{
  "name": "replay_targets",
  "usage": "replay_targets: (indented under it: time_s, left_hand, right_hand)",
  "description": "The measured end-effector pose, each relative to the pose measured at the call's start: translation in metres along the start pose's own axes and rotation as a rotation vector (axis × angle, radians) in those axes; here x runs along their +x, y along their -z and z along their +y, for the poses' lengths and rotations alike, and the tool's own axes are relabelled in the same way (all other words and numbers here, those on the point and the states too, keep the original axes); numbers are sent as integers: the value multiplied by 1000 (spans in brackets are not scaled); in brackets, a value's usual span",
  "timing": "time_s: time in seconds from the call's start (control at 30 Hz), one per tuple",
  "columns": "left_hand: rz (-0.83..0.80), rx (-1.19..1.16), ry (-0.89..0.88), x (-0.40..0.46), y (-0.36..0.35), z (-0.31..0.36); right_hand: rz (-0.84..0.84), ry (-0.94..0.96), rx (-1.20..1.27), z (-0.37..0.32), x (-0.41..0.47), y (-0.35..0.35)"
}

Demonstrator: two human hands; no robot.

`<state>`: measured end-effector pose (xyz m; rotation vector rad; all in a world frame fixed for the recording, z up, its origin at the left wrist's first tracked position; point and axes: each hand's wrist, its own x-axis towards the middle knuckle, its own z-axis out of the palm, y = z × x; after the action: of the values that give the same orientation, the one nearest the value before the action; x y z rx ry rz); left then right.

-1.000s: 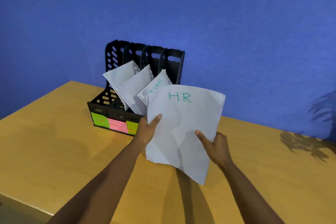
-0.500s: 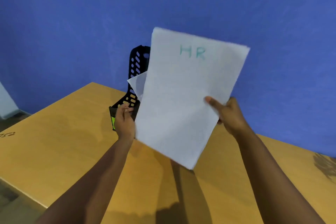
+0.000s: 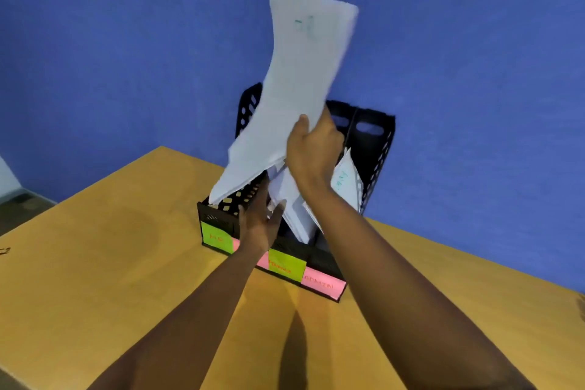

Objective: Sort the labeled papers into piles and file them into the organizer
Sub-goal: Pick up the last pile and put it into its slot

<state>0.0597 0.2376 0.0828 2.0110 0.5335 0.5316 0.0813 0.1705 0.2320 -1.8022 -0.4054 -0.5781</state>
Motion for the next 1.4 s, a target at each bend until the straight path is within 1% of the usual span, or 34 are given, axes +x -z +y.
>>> replay_targets:
  time_s: [0.07,0.13,0.2,0.23,0.3,0.37,0.47,0.53,0.6,0.63,0.67,0.7,0.77,0.83,0.93,1.03,1.13,1.27,1.3,1.33,1.37,1.4]
  left_hand:
    - [-89,-17,-28,-4,0,3]
    - [-116,-136,-18,-6,3,2]
    - [-110,-259,43,-2,9,-2]
    - [-107,-273,61,-1,10,-2]
    - [-71,-269,2,2,12,-6]
    - [18,-270,-139,6,15,-13]
    - [201,-177,-243,17,20,-32]
    - [392,-78,-235,21,23,-42]
    - [591,57,-156,25,27,-48]
    - [655,99,-134,26,28,-49]
    - [658,121,-138,27,29,-50]
    - [606,135,-174,28,29,-51]
    - [405,183,-224,32,31,-53]
    - [236,300,-193,33,33,-55]
    - [143,548,-139,32,35,-51]
    - [26,740,-64,30,38,-41]
    - [-104,806,34,37,46,-28]
    - [-391,861,145,49,56,-13]
    - [-406,839,166,50,57,-13]
    - [-376,773,183,51,58,-16]
    - [-297,649,179,51,58,-19]
    - [-200,457,162,49,57,-18]
  right_hand:
    - [14,159,-124,-2,-10,-16]
    - [-2,273,-177,1,-18,-34]
    - [-19,307,-202,7,-22,-52]
    - [-27,301,-211,11,-23,-59]
    - [-44,284,-215,20,-24,-70]
    - [-78,240,-209,30,-25,-78]
    - [-159,195,-196,44,-29,-86]
    - [-245,146,-215,50,-33,-88]
    - [-317,101,-233,56,-37,-90]
    - [-343,78,-235,58,-39,-92]
    - [-365,57,-234,60,-42,-93]
    - [-388,36,-236,61,-43,-94]
    - [-446,-17,-244,65,-46,-95]
    - [-516,-104,-230,70,-49,-95]
    - [-619,-224,-193,74,-52,-91]
    - [-690,-243,-213,72,-54,-89]
    - [-737,-261,-240,70,-56,-90]
    - [-753,-239,-307,62,-55,-82]
    - [-751,-223,-325,58,-53,-78]
    - [-744,-192,-347,55,-51,-74]
    - [-722,-161,-359,51,-48,-69]
    - [-685,-137,-349,49,-45,-62]
